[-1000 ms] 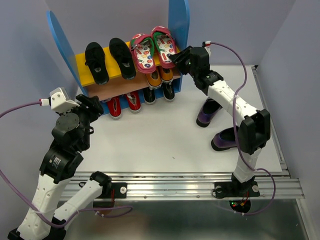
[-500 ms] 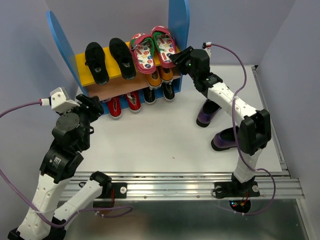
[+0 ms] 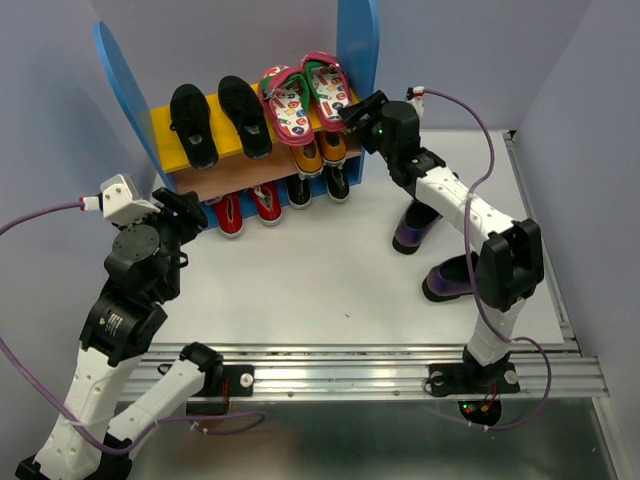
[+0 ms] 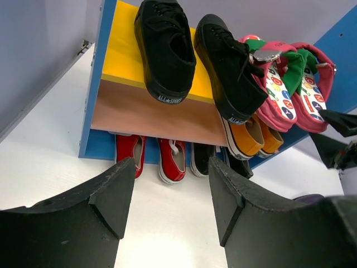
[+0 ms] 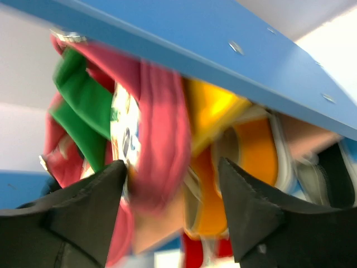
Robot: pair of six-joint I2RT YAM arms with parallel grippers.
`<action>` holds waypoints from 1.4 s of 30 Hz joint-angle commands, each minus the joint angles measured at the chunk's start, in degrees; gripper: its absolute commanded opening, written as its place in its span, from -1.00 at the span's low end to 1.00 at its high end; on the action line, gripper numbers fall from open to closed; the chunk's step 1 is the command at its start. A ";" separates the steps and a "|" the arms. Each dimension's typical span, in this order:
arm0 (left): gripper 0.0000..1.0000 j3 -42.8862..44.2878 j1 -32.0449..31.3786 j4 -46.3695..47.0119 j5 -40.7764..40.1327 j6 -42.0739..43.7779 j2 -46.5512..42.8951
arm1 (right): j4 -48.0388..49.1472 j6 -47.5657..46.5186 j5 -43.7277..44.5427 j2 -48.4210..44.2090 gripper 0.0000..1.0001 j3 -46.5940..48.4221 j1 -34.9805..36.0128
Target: Place and organize the shoes onto the shoe shelf
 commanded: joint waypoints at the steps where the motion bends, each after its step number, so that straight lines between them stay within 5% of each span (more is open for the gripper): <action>1: 0.30 0.75 -0.13 2.79 -0.15 0.98 0.49 | -1.81 -3.85 1.73 -8.64 0.72 -4.28 0.05; 4: 0.30 -0.04 -0.13 3.94 -0.24 1.15 0.67 | -6.91 -6.57 1.91 -12.32 0.99 -5.60 0.05; 12: 0.32 1.10 -0.13 8.25 9.69 4.76 3.74 | -14.12 -13.95 6.91 -28.75 1.00 -18.86 0.05; 17: 0.27 3.82 -0.22 7.10 12.85 7.39 5.24 | -23.26 -18.61 20.62 -42.01 1.00 -34.30 -1.17; 21: 0.29 4.44 -0.22 7.28 13.21 8.01 5.85 | -28.98 -17.92 16.96 -45.21 1.00 -40.48 -6.70; 37: 0.27 1.63 -0.31 7.98 14.79 7.22 5.07 | -22.93 -13.96 6.22 -27.47 0.61 -39.62 -16.21; 42: 0.40 3.21 -0.31 4.91 11.89 8.45 6.03 | -19.67 -13.61 3.85 -22.37 0.38 -40.06 -16.74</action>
